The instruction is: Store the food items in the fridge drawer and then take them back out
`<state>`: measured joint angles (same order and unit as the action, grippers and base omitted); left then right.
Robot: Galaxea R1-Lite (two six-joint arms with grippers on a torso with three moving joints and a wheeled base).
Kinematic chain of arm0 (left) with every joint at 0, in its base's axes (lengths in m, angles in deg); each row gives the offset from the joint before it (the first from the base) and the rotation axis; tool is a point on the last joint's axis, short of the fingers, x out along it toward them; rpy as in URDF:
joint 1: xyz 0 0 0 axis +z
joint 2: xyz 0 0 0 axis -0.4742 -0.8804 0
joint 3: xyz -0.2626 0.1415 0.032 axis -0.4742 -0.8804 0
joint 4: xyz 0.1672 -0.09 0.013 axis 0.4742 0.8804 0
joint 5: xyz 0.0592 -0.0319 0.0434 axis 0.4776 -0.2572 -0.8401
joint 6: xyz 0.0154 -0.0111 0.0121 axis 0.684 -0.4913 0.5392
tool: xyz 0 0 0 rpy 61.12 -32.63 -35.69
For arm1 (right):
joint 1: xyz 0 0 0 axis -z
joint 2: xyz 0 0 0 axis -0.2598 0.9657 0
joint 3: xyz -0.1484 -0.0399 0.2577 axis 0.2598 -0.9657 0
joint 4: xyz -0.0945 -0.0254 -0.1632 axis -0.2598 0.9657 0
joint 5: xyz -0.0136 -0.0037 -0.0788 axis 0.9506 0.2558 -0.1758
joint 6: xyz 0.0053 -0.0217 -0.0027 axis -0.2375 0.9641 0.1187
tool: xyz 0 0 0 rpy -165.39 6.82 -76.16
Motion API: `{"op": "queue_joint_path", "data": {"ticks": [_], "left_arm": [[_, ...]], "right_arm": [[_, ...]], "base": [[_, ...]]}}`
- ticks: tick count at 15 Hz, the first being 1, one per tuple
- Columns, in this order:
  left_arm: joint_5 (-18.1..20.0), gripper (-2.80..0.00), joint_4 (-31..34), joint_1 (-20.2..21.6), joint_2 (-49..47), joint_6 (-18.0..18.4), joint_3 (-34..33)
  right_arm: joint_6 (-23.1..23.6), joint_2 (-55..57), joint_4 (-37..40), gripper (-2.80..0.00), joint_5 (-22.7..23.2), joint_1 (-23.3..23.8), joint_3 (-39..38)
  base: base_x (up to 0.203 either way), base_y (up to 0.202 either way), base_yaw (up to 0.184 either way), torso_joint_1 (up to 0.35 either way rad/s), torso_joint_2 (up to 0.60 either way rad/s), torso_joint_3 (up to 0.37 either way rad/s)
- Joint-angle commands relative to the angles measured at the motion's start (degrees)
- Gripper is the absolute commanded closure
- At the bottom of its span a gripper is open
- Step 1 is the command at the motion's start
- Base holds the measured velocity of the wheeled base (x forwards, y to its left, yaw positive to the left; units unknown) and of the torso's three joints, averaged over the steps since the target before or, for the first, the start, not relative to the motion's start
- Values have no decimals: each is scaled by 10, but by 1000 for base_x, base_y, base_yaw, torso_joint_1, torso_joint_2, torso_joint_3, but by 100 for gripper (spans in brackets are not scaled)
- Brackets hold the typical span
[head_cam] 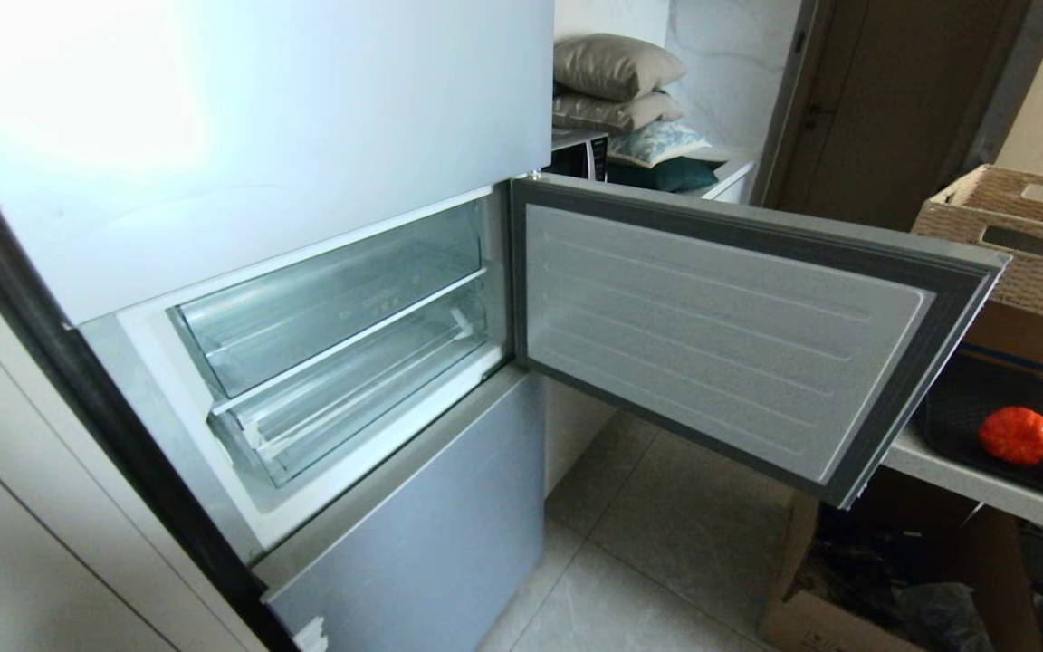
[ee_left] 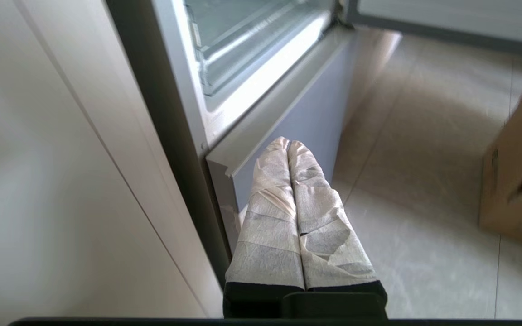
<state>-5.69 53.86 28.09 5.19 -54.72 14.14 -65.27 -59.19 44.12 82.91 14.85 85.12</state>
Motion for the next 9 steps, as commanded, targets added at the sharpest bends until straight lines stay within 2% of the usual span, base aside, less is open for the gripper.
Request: {"op": "queue_joint_path", "data": {"ticks": [1,5,9], "left_arm": [[-2,0,2,0,8,-3,-2],[-6,0,2,0,8,-21,-1],[-6,0,1,0,8,-22,-1]], "right_arm": [[0,0,-1,0,0,0,0],[0,0,0,0,0,0,0],[-2,0,0,0,0,-1,0]], "base": [[0,0,0,0,0,0],[0,0,0,0,0,0],[0,0,0,0,0,0]]}}
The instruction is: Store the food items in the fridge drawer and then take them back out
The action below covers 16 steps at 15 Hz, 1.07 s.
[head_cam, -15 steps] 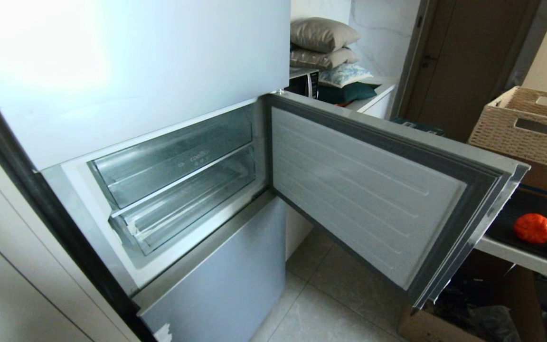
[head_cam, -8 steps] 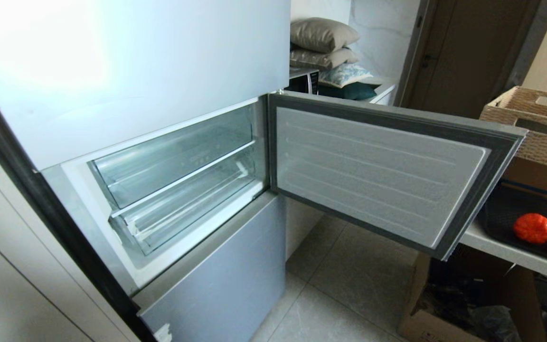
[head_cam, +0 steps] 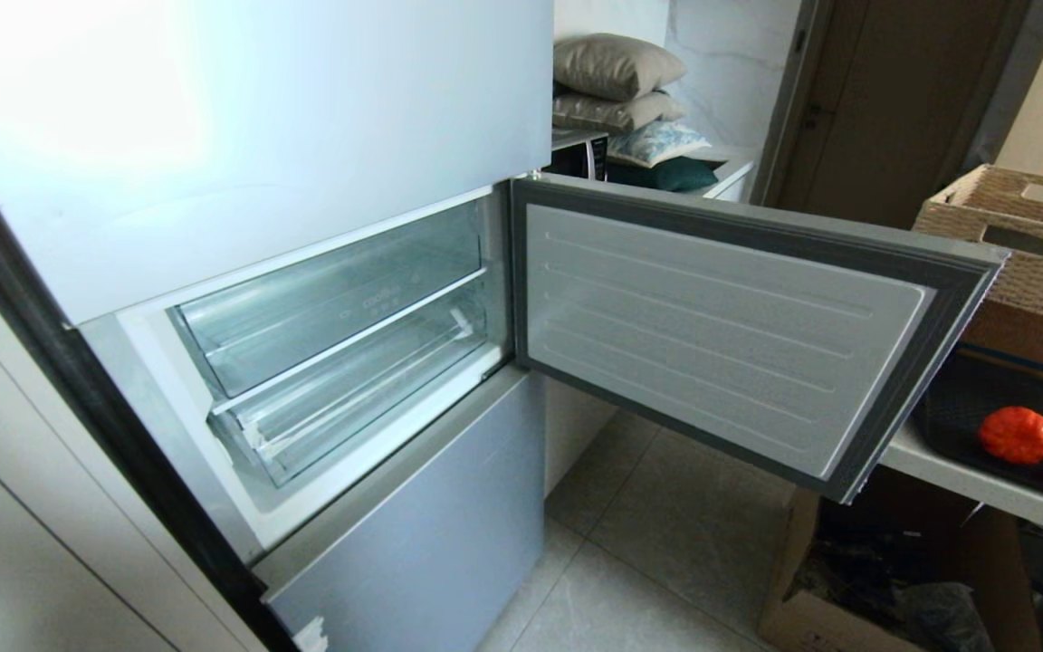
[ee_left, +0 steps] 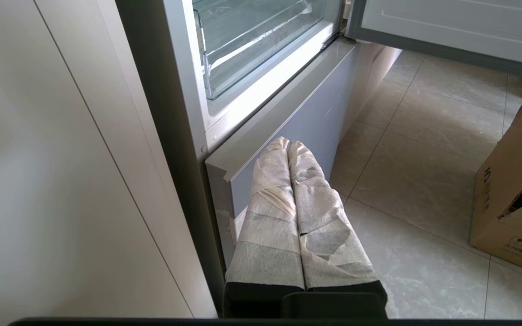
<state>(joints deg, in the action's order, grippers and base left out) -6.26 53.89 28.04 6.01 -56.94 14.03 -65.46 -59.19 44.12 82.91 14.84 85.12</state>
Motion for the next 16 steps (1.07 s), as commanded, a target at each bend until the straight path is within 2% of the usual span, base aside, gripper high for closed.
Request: {"op": "queue_joint_path", "data": {"ticks": [1,5,16], "left_arm": [[0,0,1,0,0,0,0],[0,0,1,0,0,0,0],[0,0,1,0,0,0,0]], "right_arm": [[0,0,0,0,0,0,0],[-1,0,0,0,0,0,0],[-1,0,0,0,0,0,0]], "base": [[0,0,0,0,0,0],[2,-1,20,-1,-1,0],[1,-8,173,2,3,2]]}}
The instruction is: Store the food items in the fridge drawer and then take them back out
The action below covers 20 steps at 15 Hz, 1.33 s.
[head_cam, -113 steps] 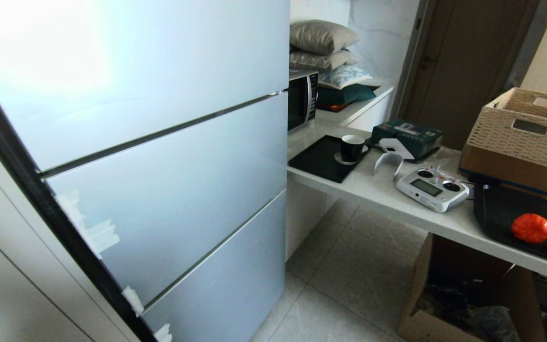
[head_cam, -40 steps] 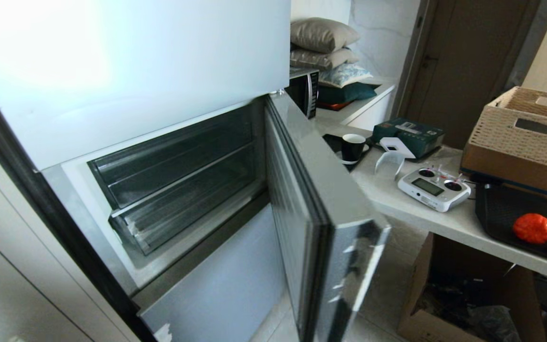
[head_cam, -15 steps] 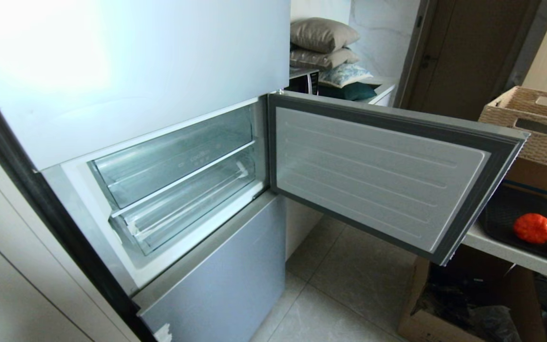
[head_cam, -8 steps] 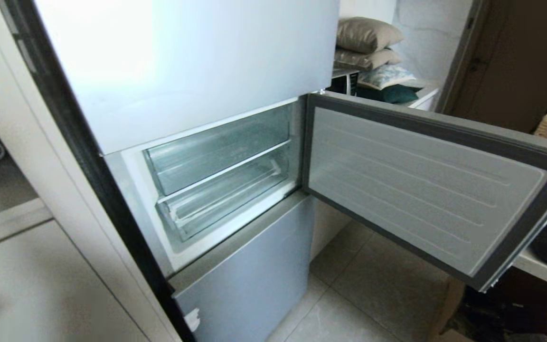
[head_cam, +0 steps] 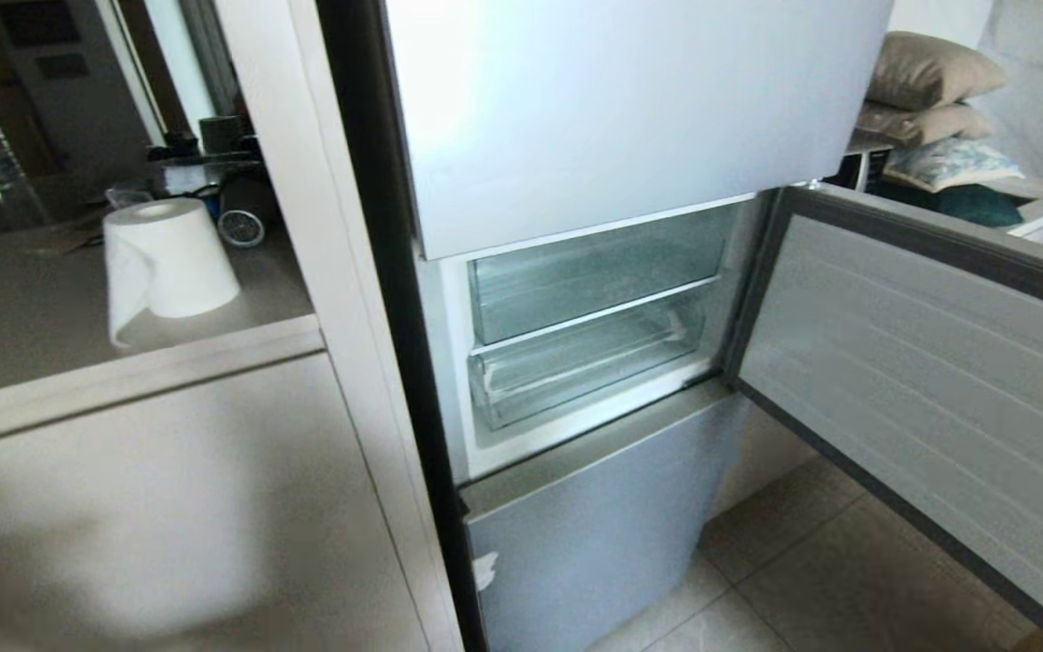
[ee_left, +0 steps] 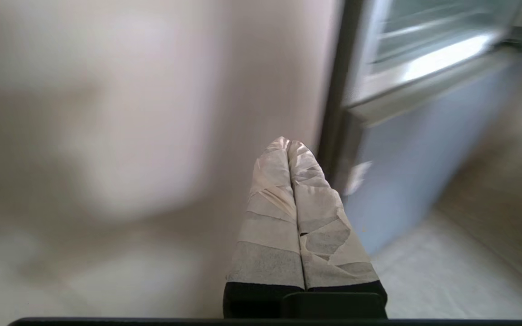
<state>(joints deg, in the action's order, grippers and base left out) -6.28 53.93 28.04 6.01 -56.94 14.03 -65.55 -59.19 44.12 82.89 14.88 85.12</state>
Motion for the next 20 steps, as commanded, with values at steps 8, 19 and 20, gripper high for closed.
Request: {"op": "queue_joint_path", "data": {"ticks": [8,19,20], "left_arm": [[0,0,0,0,0,0,0],[0,0,0,0,0,0,0],[0,0,0,0,0,0,0]], "right_arm": [[0,0,0,0,0,0,0],[1,0,0,0,0,-1,0],[1,0,0,0,0,0,0]], "base": [[2,-8,175,2,2,3],[1,-5,114,1,1,2],[0,0,0,0,0,0]]}}
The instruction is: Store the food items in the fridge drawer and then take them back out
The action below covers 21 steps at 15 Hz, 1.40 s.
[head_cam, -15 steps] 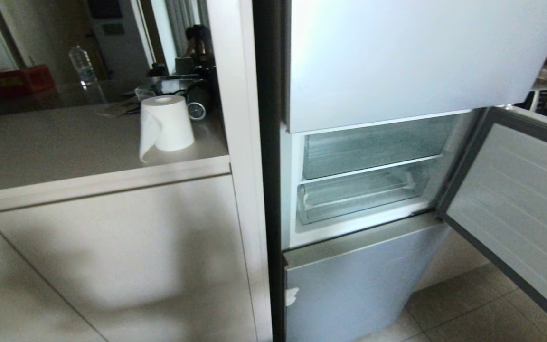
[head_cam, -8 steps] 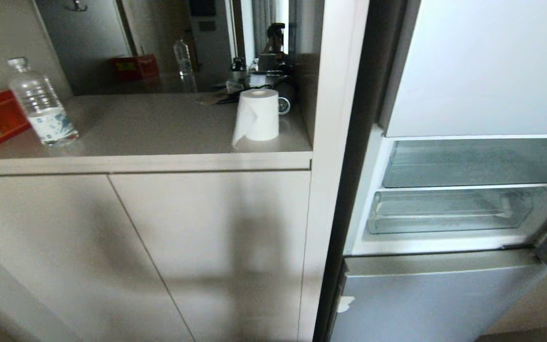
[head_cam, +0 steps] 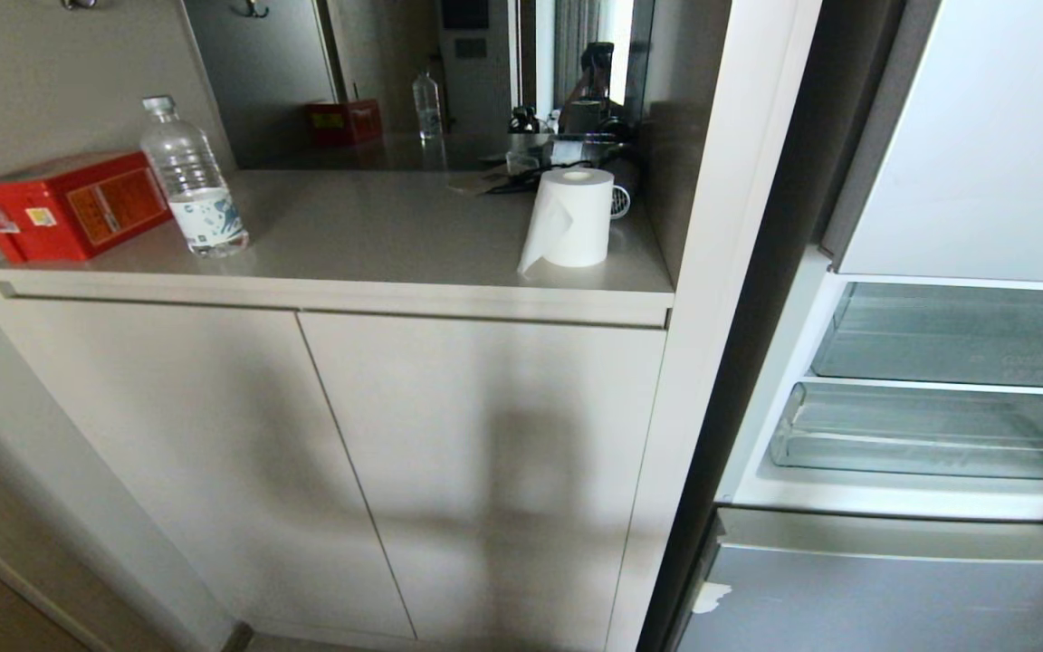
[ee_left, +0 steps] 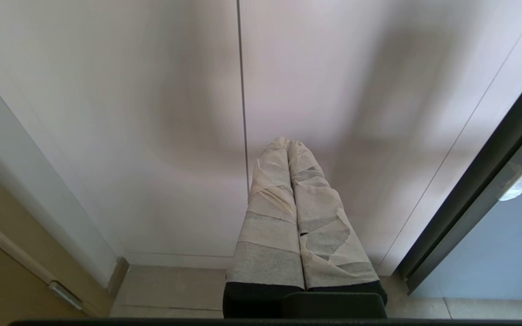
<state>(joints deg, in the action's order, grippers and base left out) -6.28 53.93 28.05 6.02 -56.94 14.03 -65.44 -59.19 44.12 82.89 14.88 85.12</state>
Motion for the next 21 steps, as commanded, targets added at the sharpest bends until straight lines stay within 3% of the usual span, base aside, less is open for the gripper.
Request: {"op": "queue_joint_path", "data": {"ticks": [1,8,21], "left_arm": [[0,0,0,0,0,0,0],[0,0,0,0,0,0,0],[0,0,0,0,0,0,0]], "right_arm": [[0,0,0,0,0,0,0],[0,0,0,0,0,-1,0],[0,0,0,0,0,0,0]], "base": [[0,0,0,0,0,0],[0,0,0,-10,17,13],[0,0,0,-183,390,207]]}}
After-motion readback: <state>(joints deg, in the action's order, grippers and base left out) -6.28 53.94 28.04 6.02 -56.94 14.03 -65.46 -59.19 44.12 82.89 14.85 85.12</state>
